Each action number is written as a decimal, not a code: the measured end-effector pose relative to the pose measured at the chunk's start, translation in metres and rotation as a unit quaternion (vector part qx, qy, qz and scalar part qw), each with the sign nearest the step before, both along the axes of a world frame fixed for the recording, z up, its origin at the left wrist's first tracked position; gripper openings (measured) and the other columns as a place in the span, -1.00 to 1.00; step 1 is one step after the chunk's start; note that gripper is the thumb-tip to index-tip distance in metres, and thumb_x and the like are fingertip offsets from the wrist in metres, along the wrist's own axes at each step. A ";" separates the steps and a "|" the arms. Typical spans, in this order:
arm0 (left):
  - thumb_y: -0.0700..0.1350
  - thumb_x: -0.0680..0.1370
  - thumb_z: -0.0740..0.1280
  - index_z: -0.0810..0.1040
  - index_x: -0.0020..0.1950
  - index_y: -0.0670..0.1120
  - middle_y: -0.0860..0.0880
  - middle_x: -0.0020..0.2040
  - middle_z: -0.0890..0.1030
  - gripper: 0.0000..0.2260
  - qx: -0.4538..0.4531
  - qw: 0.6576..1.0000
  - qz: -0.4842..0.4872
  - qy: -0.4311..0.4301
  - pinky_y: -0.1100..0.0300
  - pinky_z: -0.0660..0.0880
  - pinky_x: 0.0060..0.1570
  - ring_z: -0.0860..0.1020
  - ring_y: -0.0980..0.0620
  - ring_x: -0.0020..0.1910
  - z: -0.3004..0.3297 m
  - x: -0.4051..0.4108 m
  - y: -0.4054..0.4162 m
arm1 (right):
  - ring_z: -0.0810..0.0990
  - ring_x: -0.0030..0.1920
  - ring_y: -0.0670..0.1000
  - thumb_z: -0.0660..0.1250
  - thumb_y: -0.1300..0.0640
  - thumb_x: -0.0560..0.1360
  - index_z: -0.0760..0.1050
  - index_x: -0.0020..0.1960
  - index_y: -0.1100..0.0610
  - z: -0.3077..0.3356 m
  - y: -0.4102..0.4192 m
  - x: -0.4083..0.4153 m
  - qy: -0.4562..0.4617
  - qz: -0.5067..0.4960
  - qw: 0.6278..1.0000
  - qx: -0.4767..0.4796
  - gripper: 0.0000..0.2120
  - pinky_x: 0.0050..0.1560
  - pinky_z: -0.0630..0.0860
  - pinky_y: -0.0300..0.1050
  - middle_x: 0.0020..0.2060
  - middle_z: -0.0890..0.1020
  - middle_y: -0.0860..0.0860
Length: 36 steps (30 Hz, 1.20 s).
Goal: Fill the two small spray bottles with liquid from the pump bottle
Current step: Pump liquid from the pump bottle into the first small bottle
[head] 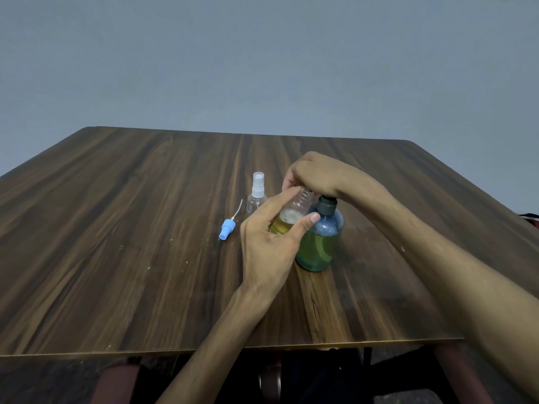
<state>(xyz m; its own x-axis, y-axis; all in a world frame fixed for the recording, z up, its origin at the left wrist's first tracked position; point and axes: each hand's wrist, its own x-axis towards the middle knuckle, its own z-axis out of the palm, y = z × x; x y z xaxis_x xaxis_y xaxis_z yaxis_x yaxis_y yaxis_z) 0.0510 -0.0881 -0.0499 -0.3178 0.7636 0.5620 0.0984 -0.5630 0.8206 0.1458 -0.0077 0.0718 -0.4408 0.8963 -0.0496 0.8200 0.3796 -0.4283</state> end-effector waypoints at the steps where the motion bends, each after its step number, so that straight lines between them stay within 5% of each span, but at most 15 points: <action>1: -0.22 0.46 0.62 0.65 0.26 0.10 0.15 0.17 0.73 -0.56 0.000 1.000 0.001 -0.003 0.18 0.61 0.24 0.68 0.17 0.21 0.000 0.000 0.000 | 0.67 0.00 0.09 0.12 0.29 0.59 0.75 -0.02 0.15 -0.002 0.002 -0.001 -0.024 0.004 1.000 0.002 -0.61 -0.08 0.56 -0.09 0.01 0.73 0.06; 6: -0.22 0.46 0.63 0.66 0.25 0.10 0.09 0.15 0.75 -0.57 -0.002 1.000 0.008 -0.007 0.15 0.62 0.23 0.70 0.14 0.19 -0.002 0.000 0.002 | 0.67 -0.06 -0.01 0.13 0.25 0.57 0.70 -0.06 0.09 0.006 0.000 0.004 0.054 -0.028 0.998 0.010 -0.65 -0.03 0.56 -0.07 -0.11 0.72 -0.01; 10: -0.22 0.46 0.63 0.66 0.30 0.03 0.09 0.20 0.73 -0.55 -0.008 1.000 0.000 -0.010 0.14 0.61 0.27 0.68 0.14 0.24 -0.003 0.000 0.004 | 0.66 0.06 0.07 0.09 0.26 0.61 0.72 0.03 0.15 0.003 -0.003 0.000 0.005 -0.016 1.000 0.000 -0.61 0.06 0.54 -0.08 0.01 0.71 0.01; 15: -0.22 0.45 0.63 0.64 0.25 0.09 0.09 0.13 0.74 -0.56 0.002 1.000 0.008 -0.003 0.30 0.59 0.17 0.69 0.18 0.16 0.000 0.000 0.000 | 0.66 0.04 0.03 0.11 0.23 0.59 0.69 -0.01 0.08 0.004 -0.001 0.002 0.045 -0.033 0.998 0.012 -0.64 0.07 0.54 -0.07 -0.08 0.69 -0.06; 19: -0.20 0.45 0.63 0.64 0.29 0.08 0.03 0.16 0.75 -0.54 -0.005 1.000 0.007 -0.009 0.13 0.62 0.23 0.70 0.09 0.20 -0.003 -0.001 0.003 | 0.66 0.05 0.05 0.12 0.21 0.56 0.70 -0.06 0.05 0.001 -0.002 0.000 0.013 -0.034 0.999 0.004 -0.64 0.11 0.57 -0.03 -0.03 0.73 0.03; 30: -0.21 0.45 0.64 0.67 0.28 0.00 0.03 0.15 0.75 -0.57 0.002 1.000 0.015 0.000 0.27 0.60 0.18 0.70 0.13 0.18 -0.003 -0.001 0.002 | 0.68 0.04 0.06 0.12 0.21 0.58 0.67 -0.03 0.06 0.004 -0.002 0.003 0.042 -0.045 0.998 0.022 -0.66 0.21 0.59 0.08 -0.07 0.72 0.00; 36: -0.20 0.44 0.64 0.66 0.30 0.01 0.03 0.16 0.75 -0.54 -0.009 1.000 0.013 -0.008 0.15 0.63 0.22 0.70 0.11 0.19 -0.004 -0.001 0.003 | 0.67 0.06 0.06 0.12 0.20 0.59 0.70 0.00 0.09 0.003 -0.005 0.001 0.021 -0.047 0.999 0.013 -0.66 0.21 0.58 0.04 -0.04 0.71 -0.01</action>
